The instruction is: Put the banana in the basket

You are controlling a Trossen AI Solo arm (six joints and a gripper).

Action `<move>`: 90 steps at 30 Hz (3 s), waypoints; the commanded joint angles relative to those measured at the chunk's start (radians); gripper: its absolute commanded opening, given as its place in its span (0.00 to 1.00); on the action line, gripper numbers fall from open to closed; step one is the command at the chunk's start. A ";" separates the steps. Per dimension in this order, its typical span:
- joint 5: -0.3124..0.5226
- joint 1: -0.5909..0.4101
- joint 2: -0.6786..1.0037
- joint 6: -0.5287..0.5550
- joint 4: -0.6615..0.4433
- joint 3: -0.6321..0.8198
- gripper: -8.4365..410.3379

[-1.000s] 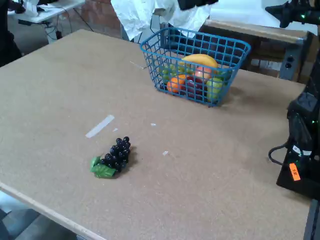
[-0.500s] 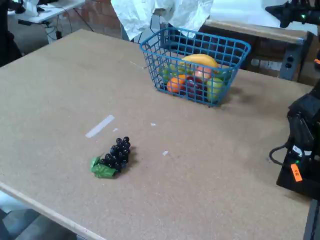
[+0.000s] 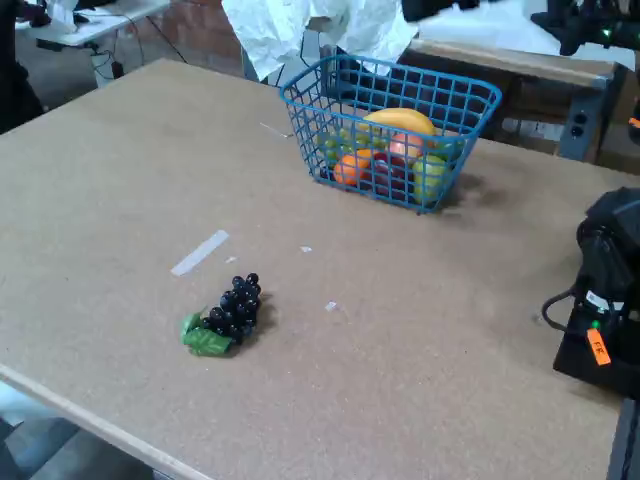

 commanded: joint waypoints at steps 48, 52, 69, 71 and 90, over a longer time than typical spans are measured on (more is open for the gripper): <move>-0.023 0.009 -0.254 0.018 0.254 -0.302 0.02; -0.023 0.009 -0.254 0.018 0.254 -0.302 0.02; -0.023 0.009 -0.254 0.018 0.254 -0.302 0.02; -0.023 0.009 -0.254 0.018 0.254 -0.302 0.02; -0.023 0.009 -0.254 0.018 0.254 -0.302 0.02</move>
